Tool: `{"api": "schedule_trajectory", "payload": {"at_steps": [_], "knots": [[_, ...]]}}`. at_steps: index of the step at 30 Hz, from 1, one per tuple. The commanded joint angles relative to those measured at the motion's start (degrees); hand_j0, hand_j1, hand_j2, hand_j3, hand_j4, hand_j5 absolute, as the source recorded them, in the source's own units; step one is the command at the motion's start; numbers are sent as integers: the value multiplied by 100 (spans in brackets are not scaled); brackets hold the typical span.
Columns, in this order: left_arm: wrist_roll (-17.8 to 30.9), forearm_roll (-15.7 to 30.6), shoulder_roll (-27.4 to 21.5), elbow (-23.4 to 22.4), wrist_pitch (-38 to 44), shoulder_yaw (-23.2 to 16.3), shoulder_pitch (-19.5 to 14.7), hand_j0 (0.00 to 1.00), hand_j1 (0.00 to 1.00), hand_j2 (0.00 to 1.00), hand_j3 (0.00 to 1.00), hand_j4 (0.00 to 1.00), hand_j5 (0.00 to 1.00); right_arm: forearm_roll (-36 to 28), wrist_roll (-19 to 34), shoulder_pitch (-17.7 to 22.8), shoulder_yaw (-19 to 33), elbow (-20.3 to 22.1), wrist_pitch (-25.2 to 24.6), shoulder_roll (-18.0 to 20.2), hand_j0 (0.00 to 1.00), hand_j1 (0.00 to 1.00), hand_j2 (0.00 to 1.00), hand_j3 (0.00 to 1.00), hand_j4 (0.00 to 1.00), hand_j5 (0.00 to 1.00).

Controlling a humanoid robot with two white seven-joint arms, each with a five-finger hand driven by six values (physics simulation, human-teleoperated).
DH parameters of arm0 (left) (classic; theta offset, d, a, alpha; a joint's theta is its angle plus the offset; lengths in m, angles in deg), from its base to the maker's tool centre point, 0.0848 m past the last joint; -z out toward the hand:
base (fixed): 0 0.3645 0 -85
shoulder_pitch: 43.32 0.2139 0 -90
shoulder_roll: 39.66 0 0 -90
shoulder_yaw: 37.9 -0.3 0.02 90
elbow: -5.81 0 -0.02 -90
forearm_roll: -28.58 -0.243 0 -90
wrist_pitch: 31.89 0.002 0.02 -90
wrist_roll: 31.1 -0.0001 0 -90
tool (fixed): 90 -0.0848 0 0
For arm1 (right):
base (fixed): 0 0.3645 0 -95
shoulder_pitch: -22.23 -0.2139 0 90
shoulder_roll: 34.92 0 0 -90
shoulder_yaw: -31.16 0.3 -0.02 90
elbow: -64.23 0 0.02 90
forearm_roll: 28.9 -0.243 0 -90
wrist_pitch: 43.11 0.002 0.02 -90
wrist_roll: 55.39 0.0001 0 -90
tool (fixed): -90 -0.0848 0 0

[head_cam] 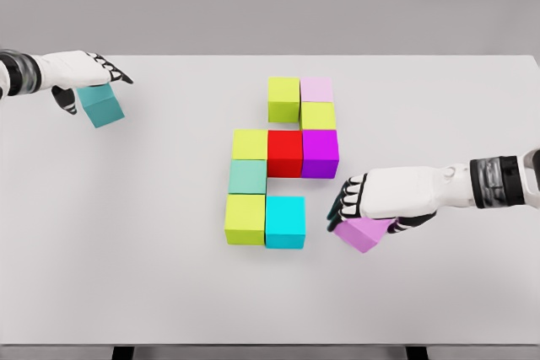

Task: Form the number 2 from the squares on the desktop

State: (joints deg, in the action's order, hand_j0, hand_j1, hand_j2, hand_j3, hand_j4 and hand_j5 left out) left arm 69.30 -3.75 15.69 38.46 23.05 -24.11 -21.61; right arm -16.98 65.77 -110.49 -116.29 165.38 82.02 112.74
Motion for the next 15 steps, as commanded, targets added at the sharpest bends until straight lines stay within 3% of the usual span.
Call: {"api": "schedule_trajectory", "payload": {"at_steps": [1, 6, 9, 10, 15], "knots": [[-2, -45, 20, -22, 5, 19, 0, 100, 100, 100, 100, 100, 100, -32, -14, 0, 6, 1, -13, 9, 99, 99, 99, 99, 99, 99], [-3, -186, 29, -22, 5, 10, 0, 100, 100, 100, 100, 100, 100, -41, -14, -9, 14, 1, -13, 53, 99, 99, 99, 99, 99, 99], [-2, -318, 64, -13, 5, 1, 9, 82, 82, 82, 82, 82, 82, -392, -14, -9, 313, 1, -13, 281, 99, 99, 99, 99, 99, 99], [-2, -414, 64, -4, 5, 1, 9, 70, 70, 70, 70, 70, 70, -549, -14, -9, 392, 1, -13, 430, 100, 100, 100, 100, 100, 100], [-2, -467, 64, 40, 5, 1, 9, 51, 51, 51, 51, 51, 51, -796, -23, 0, 340, -7, -13, 976, 100, 100, 100, 100, 100, 100]]}}
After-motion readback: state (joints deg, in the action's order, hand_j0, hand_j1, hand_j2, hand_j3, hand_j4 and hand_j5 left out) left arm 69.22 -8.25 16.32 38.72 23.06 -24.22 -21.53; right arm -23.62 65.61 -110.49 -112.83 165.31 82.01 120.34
